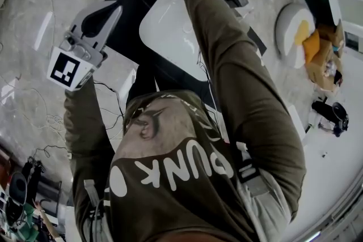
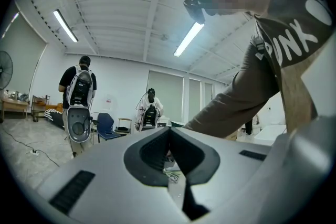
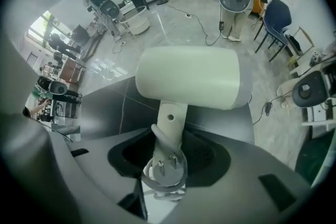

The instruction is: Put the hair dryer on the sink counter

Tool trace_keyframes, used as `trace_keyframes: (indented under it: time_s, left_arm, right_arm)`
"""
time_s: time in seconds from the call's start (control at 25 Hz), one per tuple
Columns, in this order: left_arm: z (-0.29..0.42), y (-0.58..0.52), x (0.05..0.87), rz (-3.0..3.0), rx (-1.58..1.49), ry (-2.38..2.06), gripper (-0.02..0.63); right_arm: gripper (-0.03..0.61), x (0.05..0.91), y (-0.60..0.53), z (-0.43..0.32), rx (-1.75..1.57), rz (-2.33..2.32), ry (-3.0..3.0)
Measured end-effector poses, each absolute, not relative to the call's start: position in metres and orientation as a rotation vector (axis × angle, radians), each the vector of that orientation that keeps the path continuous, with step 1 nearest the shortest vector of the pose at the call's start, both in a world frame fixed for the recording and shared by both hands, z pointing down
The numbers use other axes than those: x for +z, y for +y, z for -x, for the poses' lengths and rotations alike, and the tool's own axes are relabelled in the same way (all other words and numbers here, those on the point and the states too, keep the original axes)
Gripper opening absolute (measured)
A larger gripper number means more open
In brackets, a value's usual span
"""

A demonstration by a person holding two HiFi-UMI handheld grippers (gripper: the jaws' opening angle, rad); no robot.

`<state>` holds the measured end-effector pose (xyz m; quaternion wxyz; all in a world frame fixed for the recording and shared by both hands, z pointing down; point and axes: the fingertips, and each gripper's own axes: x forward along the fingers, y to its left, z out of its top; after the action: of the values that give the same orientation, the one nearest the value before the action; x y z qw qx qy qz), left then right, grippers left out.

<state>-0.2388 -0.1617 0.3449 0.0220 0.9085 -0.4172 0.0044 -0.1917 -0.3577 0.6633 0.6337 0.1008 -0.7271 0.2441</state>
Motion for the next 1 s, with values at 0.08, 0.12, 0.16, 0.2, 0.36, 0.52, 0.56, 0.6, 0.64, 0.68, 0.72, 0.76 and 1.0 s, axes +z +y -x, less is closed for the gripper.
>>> trace_keyframes:
  time_s: [0.08,0.12,0.16,0.2,0.36,0.52,0.56,0.6,0.64,0.68,0.72,0.76,1.0]
  left_arm:
    - [0.239,-0.163,0.345,-2.815,0.013,-1.29,-0.009]
    - [0.239,-0.164,0.345,-2.816,0.011,-1.289,-0.009]
    - [0.238,-0.166,0.345,-2.819,0.011,-1.287,-0.009]
    - [0.237,-0.167,0.345,-2.822,0.013,-1.283,-0.009]
    - [0.228,-0.174,0.345,-2.838,0.012,-1.267,-0.009]
    - [0.219,-0.178,0.342,-2.86,0.024,-1.242,-0.009]
    - [0.217,-0.179,0.343,-2.865,0.034,-1.235,-0.009]
    - [0.216,-0.18,0.342,-2.87,0.041,-1.23,-0.009]
    - [0.214,-0.182,0.342,-2.873,0.043,-1.225,-0.009]
    - [0.212,-0.184,0.341,-2.876,0.042,-1.222,-0.009]
    - [0.21,-0.185,0.34,-2.88,0.04,-1.219,-0.009]
    - [0.209,-0.187,0.339,-2.884,0.036,-1.218,-0.009]
    - [0.193,-0.191,0.327,-2.915,0.032,-1.199,-0.009]
  right_arm:
    - [0.179,0.66,-0.355,0.193,0.561,-0.23,-1.666]
    - [0.179,0.659,-0.354,0.194,0.565,-0.225,-1.675]
    - [0.179,0.658,-0.354,0.195,0.568,-0.22,-1.687]
    - [0.179,0.658,-0.354,0.194,0.571,-0.216,-1.699]
    - [0.184,0.647,-0.358,0.189,0.58,-0.215,-1.742]
    - [0.172,0.617,-0.371,0.18,0.543,-0.253,-1.848]
    - [0.166,0.605,-0.376,0.178,0.516,-0.274,-1.9]
    - [0.161,0.587,-0.38,0.176,0.486,-0.298,-1.969]
    - [0.157,0.564,-0.381,0.175,0.448,-0.319,-2.063]
    - [0.14,0.537,-0.378,0.176,0.4,-0.333,-2.183]
    - [0.127,0.508,-0.372,0.179,0.342,-0.338,-2.321]
    - [0.123,0.478,-0.361,0.18,0.272,-0.337,-2.464]
    - [0.101,0.351,-0.255,0.166,-0.265,-0.279,-2.968]
